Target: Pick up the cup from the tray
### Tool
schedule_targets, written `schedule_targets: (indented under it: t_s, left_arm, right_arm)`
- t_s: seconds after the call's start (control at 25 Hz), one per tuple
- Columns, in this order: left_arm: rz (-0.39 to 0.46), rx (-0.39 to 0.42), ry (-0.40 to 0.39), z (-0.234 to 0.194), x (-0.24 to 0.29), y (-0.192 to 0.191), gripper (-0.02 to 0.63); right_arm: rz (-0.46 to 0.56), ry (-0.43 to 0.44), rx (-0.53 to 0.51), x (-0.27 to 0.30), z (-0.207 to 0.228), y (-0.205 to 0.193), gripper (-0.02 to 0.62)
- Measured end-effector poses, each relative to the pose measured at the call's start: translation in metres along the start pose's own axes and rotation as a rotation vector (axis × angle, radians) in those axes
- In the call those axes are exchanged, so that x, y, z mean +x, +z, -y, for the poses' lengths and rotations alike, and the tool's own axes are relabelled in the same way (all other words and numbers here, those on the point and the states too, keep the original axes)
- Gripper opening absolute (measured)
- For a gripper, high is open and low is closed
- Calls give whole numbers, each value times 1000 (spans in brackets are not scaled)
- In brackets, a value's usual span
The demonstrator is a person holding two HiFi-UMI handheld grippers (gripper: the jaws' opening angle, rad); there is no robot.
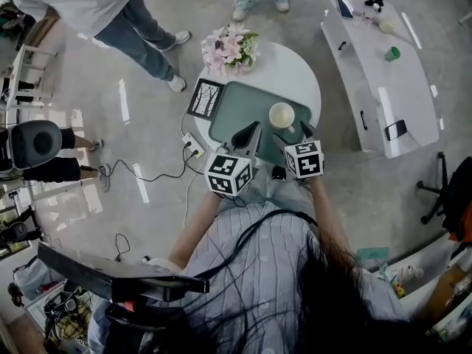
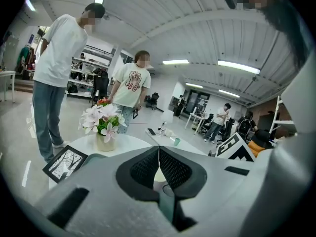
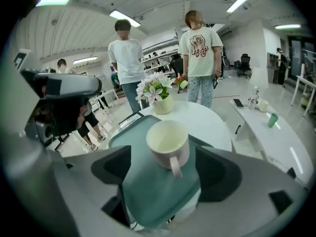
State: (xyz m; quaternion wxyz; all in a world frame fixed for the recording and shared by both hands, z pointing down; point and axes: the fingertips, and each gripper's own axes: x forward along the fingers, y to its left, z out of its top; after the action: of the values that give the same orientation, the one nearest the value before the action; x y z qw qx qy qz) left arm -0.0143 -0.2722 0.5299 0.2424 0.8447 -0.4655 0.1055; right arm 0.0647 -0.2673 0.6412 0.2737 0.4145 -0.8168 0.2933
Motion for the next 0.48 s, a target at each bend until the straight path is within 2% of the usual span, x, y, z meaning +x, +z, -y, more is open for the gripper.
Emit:
schedule_targets:
  t_s: [0.24, 0.48]
  left_arm:
    - [-36, 11, -23, -14, 18, -2, 15]
    - [-54, 3, -17, -28, 27, -2, 15]
  right_arm:
    - [-59, -14, -5, 29, 10, -5, 390]
    - [-111, -34, -108, 54, 17, -9, 393]
